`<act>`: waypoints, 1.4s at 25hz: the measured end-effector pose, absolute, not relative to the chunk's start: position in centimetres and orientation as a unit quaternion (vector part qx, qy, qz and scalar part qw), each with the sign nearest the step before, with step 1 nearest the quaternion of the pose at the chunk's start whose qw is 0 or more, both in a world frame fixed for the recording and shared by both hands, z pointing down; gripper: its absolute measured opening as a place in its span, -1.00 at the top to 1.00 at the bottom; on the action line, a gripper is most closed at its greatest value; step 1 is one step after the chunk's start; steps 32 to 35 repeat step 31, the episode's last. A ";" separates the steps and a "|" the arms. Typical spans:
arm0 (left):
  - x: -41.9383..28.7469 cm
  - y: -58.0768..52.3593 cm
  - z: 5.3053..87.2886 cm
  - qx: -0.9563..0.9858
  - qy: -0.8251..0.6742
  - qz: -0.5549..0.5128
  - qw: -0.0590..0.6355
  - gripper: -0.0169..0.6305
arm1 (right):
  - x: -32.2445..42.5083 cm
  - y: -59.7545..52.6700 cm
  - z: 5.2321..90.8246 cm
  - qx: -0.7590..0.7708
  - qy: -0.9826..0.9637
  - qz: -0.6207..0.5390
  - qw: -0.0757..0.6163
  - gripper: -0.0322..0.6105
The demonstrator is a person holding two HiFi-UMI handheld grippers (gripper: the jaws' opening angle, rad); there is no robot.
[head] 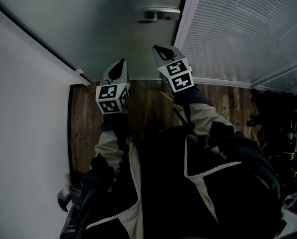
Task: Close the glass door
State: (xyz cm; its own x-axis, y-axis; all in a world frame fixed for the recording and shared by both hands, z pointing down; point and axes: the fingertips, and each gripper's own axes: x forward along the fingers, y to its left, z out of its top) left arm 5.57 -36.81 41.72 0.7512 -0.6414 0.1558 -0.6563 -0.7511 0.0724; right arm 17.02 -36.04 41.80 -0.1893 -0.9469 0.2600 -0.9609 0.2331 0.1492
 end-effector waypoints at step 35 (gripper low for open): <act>8.9 -36.4 41.3 0.948 -0.305 0.082 0.035 0.95 | 16.7 -33.2 41.6 0.653 -0.737 0.039 0.166 0.90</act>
